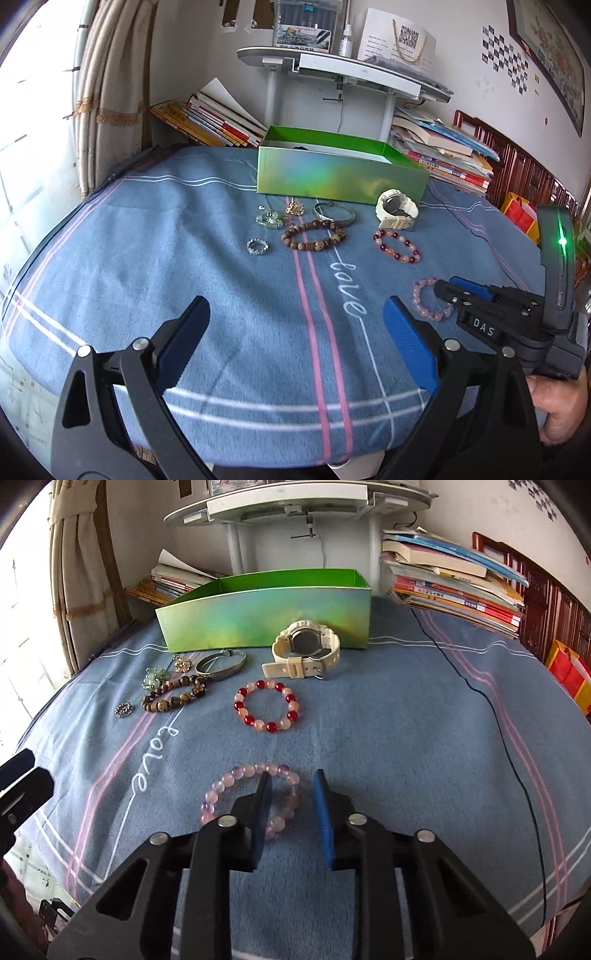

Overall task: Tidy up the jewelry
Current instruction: 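Move the right tool to the pink crystal bracelet while the left tool approaches the brown bead bracelet, then grasp the pink crystal bracelet with the right tool while the left tool grasps the brown bead bracelet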

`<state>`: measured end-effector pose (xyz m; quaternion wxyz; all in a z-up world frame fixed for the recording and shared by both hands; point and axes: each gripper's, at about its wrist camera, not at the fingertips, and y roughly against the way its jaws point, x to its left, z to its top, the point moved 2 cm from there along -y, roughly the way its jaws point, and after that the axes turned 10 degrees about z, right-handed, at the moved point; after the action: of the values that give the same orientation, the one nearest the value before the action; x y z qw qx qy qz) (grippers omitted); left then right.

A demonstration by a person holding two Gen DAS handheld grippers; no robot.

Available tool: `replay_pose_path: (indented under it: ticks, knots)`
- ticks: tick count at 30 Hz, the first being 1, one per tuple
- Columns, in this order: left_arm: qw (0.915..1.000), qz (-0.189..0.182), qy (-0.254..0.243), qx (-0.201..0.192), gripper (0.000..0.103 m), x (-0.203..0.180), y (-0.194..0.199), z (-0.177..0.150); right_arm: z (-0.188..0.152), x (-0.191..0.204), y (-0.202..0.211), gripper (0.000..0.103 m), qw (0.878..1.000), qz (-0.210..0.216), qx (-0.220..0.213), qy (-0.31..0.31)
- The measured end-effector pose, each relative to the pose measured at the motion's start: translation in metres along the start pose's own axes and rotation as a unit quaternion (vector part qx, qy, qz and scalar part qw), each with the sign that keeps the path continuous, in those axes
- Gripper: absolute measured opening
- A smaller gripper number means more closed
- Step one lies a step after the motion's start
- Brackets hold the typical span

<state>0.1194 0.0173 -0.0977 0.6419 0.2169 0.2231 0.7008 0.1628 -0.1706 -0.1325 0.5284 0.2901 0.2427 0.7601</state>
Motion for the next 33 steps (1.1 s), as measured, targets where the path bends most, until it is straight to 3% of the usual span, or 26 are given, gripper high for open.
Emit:
replay_pose_path:
  ticks: [1,3,9,11,15,18,19,20,21,27,33]
  knots:
    - [1.0000,0.002,-0.009,0.001,0.094,-0.004,-0.005,0.005,0.000,0.001,-0.001,0.013,1.000,-0.005,0.000,0.006]
    - [0.9997,0.004,-0.025,0.001,0.094,-0.010,-0.010,0.011,0.000,0.002,-0.002,0.009,1.000,-0.006,-0.002,0.013]
    - [0.9960,0.001,-0.089,0.007,0.093,-0.042,-0.044,0.048,0.003,-0.004,-0.002,0.008,1.000,0.023,-0.002,-0.004]
    - [0.9949,0.001,-0.100,0.015,0.087,-0.050,-0.059,0.055,0.003,-0.005,-0.002,0.008,1.000,0.029,-0.003,-0.007]
    - [0.9898,-0.003,-0.124,0.070,0.060,-0.067,-0.105,0.065,0.005,-0.006,-0.001,0.008,0.999,0.045,-0.006,-0.009]
    - [0.9830,-0.002,-0.148,0.109,0.049,-0.073,-0.131,0.059,0.007,-0.005,-0.003,0.008,0.999,0.050,-0.006,-0.006]
    - [0.9847,-0.010,-0.137,0.107,0.043,-0.071,-0.133,0.060,0.007,-0.006,-0.003,0.008,0.999,0.051,-0.006,-0.007]
    - [0.9848,-0.022,-0.130,0.113,0.035,-0.068,-0.132,0.061,0.008,-0.007,-0.003,0.008,0.999,0.053,-0.006,-0.007]
    - [0.9846,-0.031,-0.128,0.115,0.011,-0.067,-0.130,0.062,0.008,-0.007,-0.003,0.007,0.999,0.054,-0.006,-0.008]
    - [0.9884,-0.049,-0.112,0.090,0.011,-0.054,-0.102,0.063,0.010,-0.005,0.003,0.008,0.998,0.064,-0.021,-0.008]
    - [0.9954,-0.075,-0.053,0.027,0.011,-0.020,-0.017,0.075,0.017,0.005,0.035,0.008,0.995,0.081,-0.065,0.000]
